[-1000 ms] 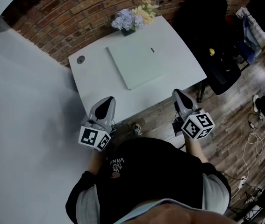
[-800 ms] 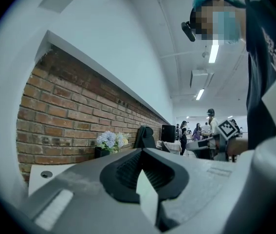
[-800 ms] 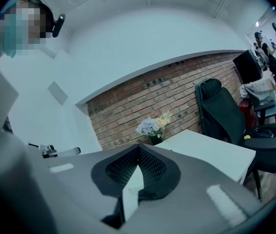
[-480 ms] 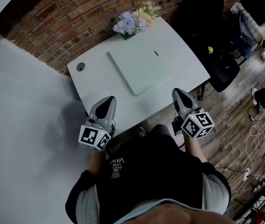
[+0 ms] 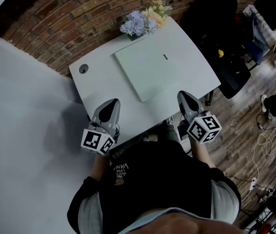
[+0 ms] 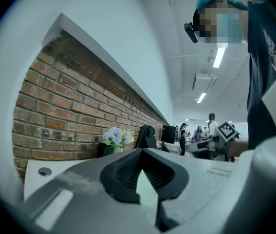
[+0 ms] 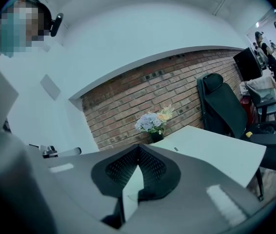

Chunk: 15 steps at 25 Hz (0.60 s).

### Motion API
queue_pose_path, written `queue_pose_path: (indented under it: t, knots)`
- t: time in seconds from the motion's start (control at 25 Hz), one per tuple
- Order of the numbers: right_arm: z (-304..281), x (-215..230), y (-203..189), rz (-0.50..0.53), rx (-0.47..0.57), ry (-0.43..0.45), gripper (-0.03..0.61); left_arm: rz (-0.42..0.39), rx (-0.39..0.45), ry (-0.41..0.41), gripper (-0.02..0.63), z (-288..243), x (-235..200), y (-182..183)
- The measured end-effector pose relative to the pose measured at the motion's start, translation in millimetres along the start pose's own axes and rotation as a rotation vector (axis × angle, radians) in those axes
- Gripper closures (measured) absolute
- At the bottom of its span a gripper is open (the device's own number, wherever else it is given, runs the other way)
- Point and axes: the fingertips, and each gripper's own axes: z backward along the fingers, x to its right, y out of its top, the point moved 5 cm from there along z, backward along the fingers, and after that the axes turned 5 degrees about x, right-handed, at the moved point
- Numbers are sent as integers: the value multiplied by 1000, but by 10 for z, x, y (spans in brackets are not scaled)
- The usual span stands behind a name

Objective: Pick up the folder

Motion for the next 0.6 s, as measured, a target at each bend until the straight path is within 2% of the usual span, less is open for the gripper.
queue_pose_path:
  t: [0.6]
  knots:
    - [-607, 653, 256, 11, -98, 77, 578, 21, -28, 122, 614, -620, -44, -143]
